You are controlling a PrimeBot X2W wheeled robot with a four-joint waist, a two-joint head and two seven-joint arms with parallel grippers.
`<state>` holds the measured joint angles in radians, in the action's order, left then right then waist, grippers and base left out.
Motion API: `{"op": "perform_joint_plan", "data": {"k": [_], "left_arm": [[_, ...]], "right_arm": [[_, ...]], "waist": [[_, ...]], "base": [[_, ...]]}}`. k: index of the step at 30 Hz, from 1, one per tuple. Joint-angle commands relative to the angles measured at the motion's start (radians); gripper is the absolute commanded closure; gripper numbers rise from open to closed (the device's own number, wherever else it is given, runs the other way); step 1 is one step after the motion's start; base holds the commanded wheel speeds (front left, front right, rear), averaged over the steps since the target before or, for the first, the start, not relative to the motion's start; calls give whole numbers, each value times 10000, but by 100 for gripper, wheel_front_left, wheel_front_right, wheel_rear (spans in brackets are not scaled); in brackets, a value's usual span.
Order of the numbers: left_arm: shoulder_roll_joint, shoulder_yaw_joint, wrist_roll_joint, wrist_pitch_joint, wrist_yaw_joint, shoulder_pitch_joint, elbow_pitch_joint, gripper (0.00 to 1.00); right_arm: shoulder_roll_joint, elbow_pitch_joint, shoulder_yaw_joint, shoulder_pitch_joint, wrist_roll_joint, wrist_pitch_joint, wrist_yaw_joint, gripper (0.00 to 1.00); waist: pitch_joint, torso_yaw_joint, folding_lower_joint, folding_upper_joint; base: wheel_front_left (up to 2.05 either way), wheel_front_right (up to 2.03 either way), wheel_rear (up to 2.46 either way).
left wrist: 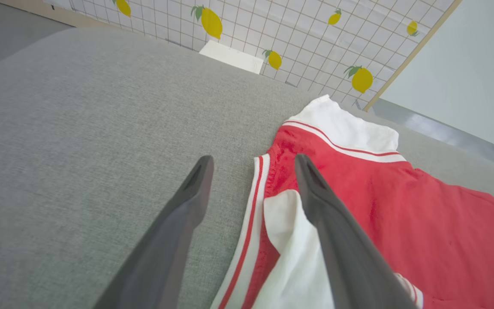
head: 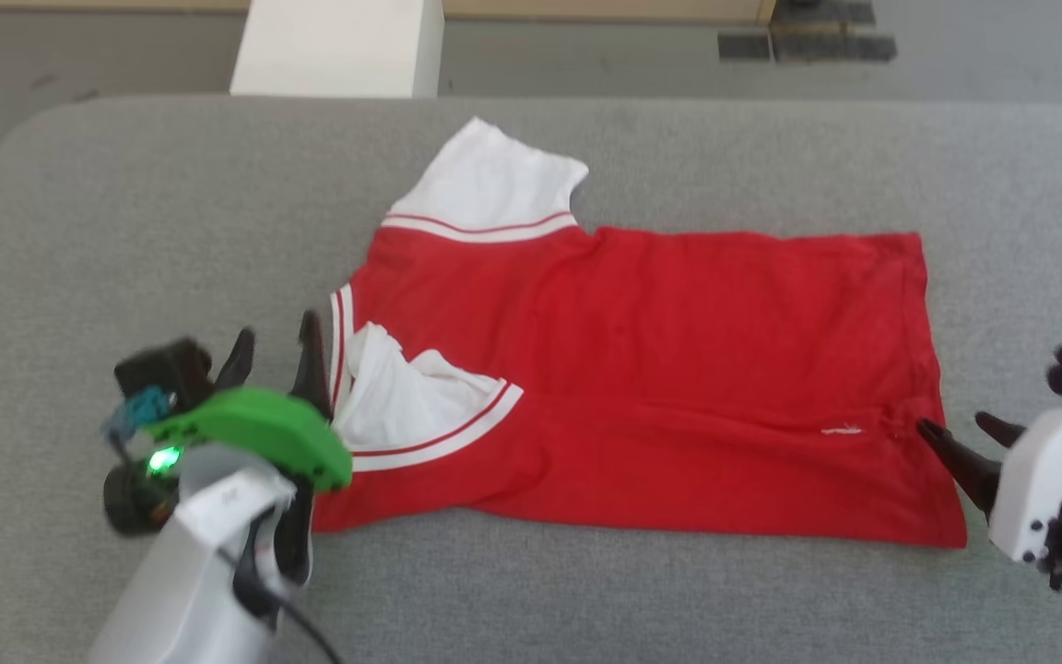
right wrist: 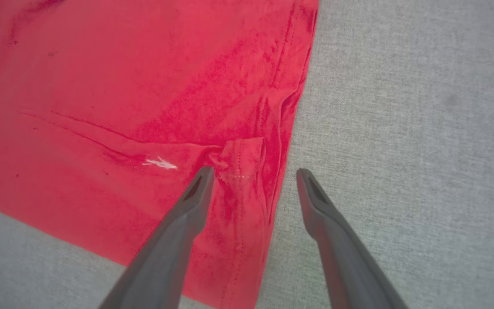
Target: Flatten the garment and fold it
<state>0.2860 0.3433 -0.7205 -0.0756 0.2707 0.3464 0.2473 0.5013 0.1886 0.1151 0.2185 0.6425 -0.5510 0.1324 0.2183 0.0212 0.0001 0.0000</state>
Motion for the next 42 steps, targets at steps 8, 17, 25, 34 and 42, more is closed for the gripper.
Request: {"op": "perform_joint_plan", "data": {"k": [8,17,25,34,42], "left_arm": [[782,612,197,1328,724,-2150,-1275,0],[1444,1377,-4,4496,1327,-1889,-1610,0],[1350,1806,18,5382,1230,-1160,-606,0],[979,1417,-720,5335,1293,-1681,-513,100],[1176,1351,-382,4892,1480,-1695,-1767,100]], "right_arm": [[-1065,-1162,-1463,-1769,-250,62,-17,0],[-1884,-2377,-2490,-2430,-696,-386,-17,0],[-1972,-2836,-2551,-2460,-881,-726,-17,0],[-1623,-3373,-2385,-2586,-1428,-986,-17,0],[-1129,-3543,-2031,-2539,-3108,-3212,-17,0]], "waist": [[-1177,207,-1,0],[-787,142,-1,0],[-382,-149,-1,0],[-422,-172,-1,0],[-374,93,-1,0]], "base": [[0,0,0],[0,0,0],[0,0,0],[0,0,0],[0,0,0]]}}
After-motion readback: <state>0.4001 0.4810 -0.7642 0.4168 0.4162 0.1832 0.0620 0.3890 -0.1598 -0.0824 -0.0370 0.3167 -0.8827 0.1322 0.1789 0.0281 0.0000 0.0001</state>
